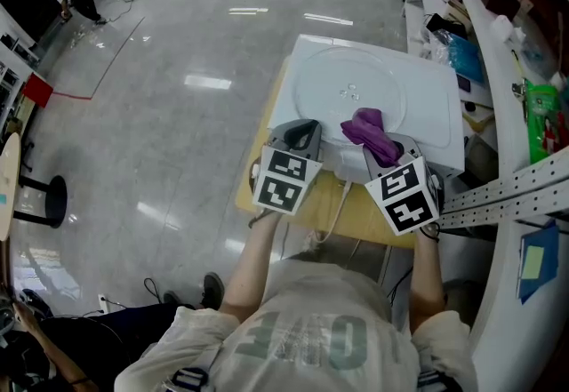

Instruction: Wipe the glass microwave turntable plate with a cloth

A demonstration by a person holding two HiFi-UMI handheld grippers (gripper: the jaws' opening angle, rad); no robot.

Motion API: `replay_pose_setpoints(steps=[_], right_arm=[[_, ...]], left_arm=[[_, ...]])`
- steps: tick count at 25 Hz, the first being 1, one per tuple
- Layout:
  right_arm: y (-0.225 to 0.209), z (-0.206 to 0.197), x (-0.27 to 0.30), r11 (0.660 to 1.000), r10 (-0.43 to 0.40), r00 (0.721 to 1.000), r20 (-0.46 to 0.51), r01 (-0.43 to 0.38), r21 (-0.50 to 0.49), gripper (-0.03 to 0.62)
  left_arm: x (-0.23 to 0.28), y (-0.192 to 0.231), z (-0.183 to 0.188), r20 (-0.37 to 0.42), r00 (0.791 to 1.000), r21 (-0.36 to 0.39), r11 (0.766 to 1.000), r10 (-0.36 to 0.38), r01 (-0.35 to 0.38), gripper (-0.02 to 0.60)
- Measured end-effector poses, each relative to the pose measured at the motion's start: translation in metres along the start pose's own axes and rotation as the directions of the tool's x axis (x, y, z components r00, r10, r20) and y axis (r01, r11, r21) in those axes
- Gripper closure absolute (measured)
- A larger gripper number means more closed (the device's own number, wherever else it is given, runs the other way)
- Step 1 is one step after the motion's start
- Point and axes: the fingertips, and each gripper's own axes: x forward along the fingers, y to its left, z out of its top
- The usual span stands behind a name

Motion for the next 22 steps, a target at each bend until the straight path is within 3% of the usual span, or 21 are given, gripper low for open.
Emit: replay_pose_setpoints(steps=[9,22], right_arm=[[0.027,0.033,0.03,0.995,0.087,0.996,0.026,-0.086,-0.058,0.536],[0.02,0.079,0.088,0.983,0.168,0.985,0.035,-0.165,-0.086,0.537]], left_arm=[[0.004,-0.002,-0.004,-0.009,1.0,-0.014,1.0,-0.006,0.006,0.581],[0.004,-0.006,-0.001,0.011,0.999,-0.019,0.999,-0.047,0.048,0.581]])
